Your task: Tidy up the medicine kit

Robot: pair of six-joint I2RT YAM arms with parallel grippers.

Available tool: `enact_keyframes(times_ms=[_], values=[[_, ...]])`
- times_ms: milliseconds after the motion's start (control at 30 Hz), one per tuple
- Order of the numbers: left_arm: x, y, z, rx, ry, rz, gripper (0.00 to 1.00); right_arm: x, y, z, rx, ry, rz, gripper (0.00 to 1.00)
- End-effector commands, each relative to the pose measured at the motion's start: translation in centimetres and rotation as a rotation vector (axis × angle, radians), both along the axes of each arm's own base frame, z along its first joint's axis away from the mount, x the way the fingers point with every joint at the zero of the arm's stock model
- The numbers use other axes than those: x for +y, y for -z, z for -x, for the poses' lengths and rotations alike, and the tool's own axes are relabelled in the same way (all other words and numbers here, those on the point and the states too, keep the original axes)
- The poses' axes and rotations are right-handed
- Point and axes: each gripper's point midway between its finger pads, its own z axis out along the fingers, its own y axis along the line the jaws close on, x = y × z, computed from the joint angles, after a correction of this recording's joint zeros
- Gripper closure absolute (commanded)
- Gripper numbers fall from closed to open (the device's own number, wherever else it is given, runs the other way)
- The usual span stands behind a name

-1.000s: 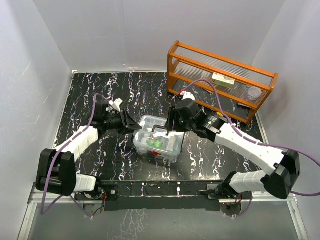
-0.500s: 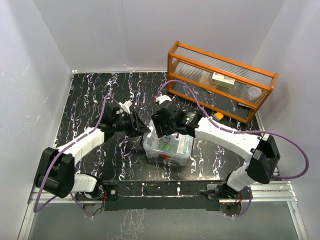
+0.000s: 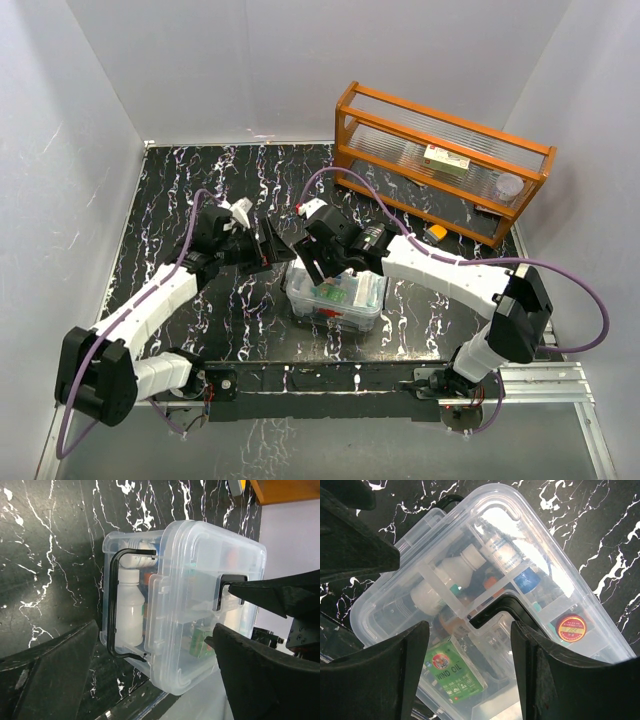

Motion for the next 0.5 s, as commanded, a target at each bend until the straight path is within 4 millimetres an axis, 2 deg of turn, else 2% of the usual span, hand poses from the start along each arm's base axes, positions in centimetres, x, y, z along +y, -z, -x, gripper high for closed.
enact_keyframes(times_ms=[0,200,467], values=[[0.7,0.8,0.3,-0.041,-0.032,-0.004,0.01,-2.2,4.3,2.0,0.114,-0.038,0.151,0.34],[-0.4,3.0,0.9,-0.008,0.007,0.064,0.01,-2.2,6.5,2.3,0.156,-0.026,0.179,0.34],[-2.1,3.7,1.4,0.052,0.034,0.195,0.01,-1.7,6.8,2.0,0.158,-0.017,0.169,0.35]])
